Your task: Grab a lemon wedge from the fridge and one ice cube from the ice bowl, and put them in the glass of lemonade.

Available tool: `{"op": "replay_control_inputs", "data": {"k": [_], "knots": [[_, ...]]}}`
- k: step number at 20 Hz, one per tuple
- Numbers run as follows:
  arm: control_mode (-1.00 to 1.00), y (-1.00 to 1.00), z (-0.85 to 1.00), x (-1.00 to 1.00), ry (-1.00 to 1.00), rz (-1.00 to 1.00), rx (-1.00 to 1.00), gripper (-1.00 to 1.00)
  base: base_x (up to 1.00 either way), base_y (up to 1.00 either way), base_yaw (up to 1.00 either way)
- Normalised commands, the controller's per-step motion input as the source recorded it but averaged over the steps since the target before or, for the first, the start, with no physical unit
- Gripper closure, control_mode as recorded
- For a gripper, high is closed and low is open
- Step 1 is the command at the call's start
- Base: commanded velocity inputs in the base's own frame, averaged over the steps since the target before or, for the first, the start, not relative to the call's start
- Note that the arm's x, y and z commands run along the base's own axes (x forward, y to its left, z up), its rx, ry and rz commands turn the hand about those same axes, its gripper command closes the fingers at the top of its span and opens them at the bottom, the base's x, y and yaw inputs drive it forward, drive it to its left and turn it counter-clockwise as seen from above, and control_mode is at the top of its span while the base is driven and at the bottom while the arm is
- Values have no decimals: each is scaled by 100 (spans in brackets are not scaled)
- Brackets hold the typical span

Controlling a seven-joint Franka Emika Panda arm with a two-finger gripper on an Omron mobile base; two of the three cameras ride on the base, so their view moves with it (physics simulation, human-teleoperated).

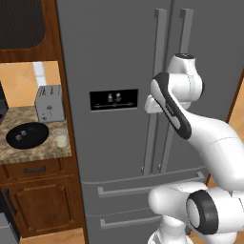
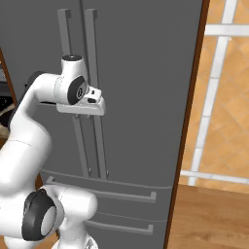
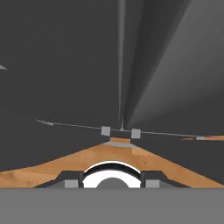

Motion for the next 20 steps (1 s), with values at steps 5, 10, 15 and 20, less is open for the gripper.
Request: {"op": "replay_control_inputs", "data": {"k": [5, 10, 15, 20], "knots": [[-100, 0, -7, -25, 0, 0, 0, -100, 0, 0, 0], [-100, 0, -15, -44, 0, 0, 0, -100, 0, 0, 0], [-100, 0, -18, -29, 0, 0, 0, -100, 0, 0, 0], [-100, -3, -4, -22, 1, 0, 0, -100, 0, 0, 0]]}}
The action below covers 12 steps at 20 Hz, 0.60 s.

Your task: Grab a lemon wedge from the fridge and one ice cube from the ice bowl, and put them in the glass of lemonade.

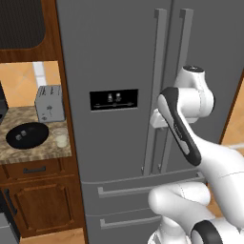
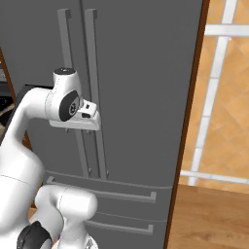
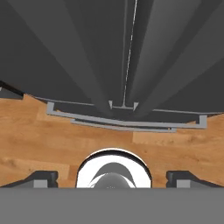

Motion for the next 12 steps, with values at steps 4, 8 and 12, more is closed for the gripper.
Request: {"op": "replay_control_inputs", "data": {"k": [4, 8, 12], "knots": [[-100, 0, -4, -2, 0, 0, 0, -100, 0, 0, 0], [-100, 0, -20, -16, 0, 0, 0, -100, 0, 0, 0], [-100, 0, -35, -27, -6, 0, 0, -100, 0, 0, 0]]}}
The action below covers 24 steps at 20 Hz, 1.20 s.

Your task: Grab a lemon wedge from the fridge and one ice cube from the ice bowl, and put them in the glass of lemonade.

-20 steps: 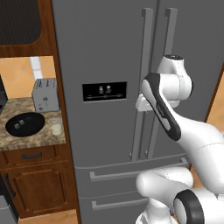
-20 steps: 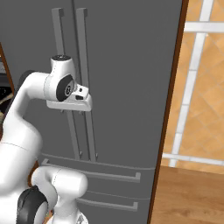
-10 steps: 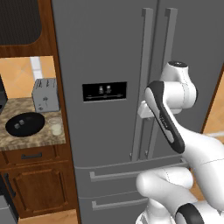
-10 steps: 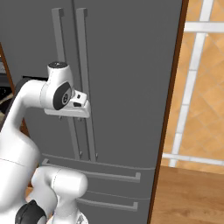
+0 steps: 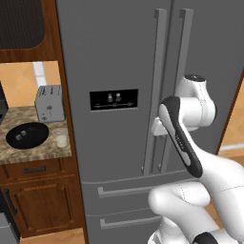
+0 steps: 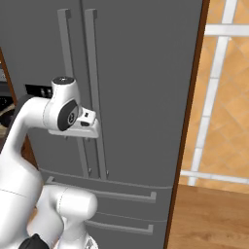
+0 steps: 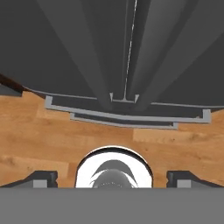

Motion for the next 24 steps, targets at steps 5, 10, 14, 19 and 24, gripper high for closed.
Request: {"op": "replay_control_inputs", "data": {"k": [5, 10, 14, 19, 24], "knots": [[-100, 0, -20, -9, -15, 0, 0, -100, 0, 0, 0], [-100, 0, -17, -12, -18, 0, 0, -100, 0, 0, 0], [-100, 0, -11, -34, 0, 0, 0, -100, 0, 0, 0], [-100, 0, -10, -28, 0, 0, 0, -100, 0, 0, 0], [-100, 0, 0, 2, -1, 0, 0, -100, 0, 0, 0]]}}
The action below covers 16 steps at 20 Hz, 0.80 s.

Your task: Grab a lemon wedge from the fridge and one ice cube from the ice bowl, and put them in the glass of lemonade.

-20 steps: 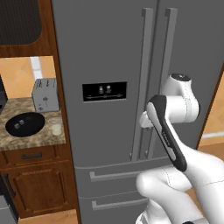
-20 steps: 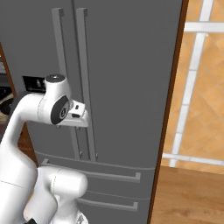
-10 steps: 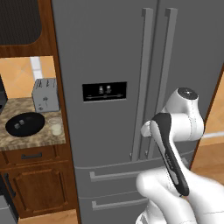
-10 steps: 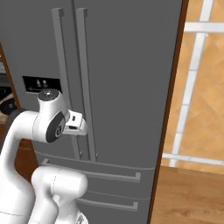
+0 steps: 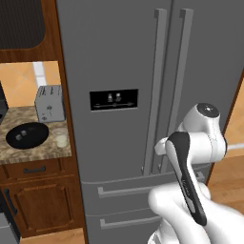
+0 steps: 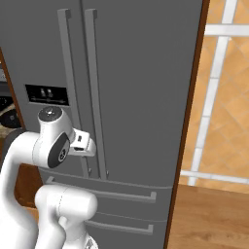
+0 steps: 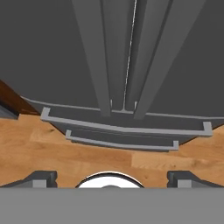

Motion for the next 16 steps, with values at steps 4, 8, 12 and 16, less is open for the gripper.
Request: {"op": "replay_control_inputs", "data": {"k": [4, 8, 12, 16], "knots": [[-100, 0, 0, 4, 0, 0, 0, -100, 0, 0, 0], [-100, 0, 0, -1, 0, 0, 0, -100, 0, 0, 0], [100, 0, 0, -3, 0, 0, 0, -100, -16, 0, 0], [100, 0, 0, 0, 0, 0, 0, -100, -38, 0, 0]]}}
